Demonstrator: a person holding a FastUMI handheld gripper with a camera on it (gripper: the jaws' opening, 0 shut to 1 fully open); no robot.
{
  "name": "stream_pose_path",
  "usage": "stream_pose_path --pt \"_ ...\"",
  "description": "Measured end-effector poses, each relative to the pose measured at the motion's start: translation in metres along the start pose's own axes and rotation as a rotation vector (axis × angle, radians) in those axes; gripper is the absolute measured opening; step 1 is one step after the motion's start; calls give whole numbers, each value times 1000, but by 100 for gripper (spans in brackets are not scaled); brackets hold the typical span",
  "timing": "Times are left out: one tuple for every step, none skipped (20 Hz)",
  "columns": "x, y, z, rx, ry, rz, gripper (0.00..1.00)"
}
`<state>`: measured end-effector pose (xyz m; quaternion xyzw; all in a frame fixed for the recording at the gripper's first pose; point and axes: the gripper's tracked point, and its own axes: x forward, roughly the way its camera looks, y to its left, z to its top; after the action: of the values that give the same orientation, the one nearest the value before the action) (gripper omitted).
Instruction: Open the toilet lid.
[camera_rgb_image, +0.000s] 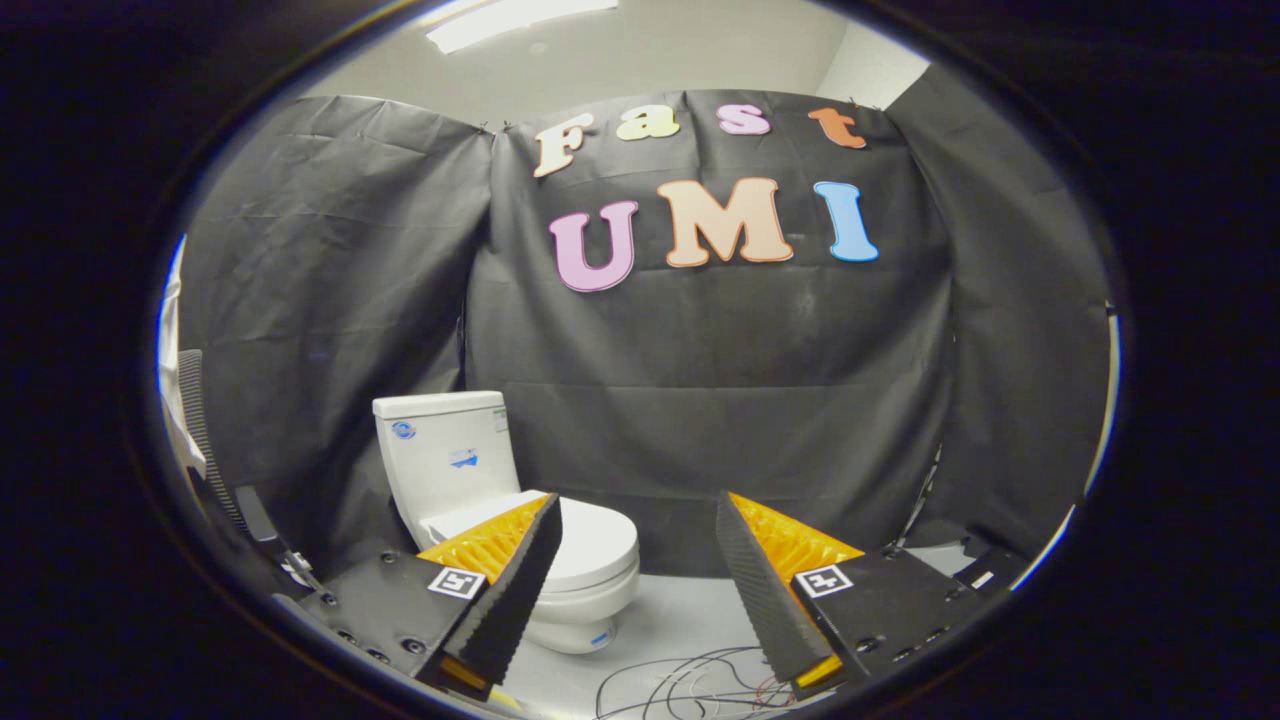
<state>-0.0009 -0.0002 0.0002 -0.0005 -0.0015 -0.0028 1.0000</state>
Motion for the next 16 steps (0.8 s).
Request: stream_pose_path --pt "0 0 1 0 0 0 97" --pt "1 0 0 -1 0 0 97" --pt "1 0 0 0 1 0 97" --pt "0 0 1 -1 0 0 97" --pt "0 0 1 0 0 -1 97" --pt "1 -1 1 0 -3 -4 97" --pt "4 -1 -1 2 -1 -2 97" --pt "5 -1 0 3 -3 -5 96" --pt "7 -1 0 1 0 -6 96" --pt "14 -1 -3 1 10 -7 95" --pt "24 0 -6 1 30 -6 94" --pt "32 2 -14 -5 58 -3 93" --pt "38 4 -20 -7 86 -1 92" --pt "42 4 -23 -5 105 2 92" --pt "46 2 -23 -5 112 -3 91" --pt "54 3 -19 -5 97 3 91"
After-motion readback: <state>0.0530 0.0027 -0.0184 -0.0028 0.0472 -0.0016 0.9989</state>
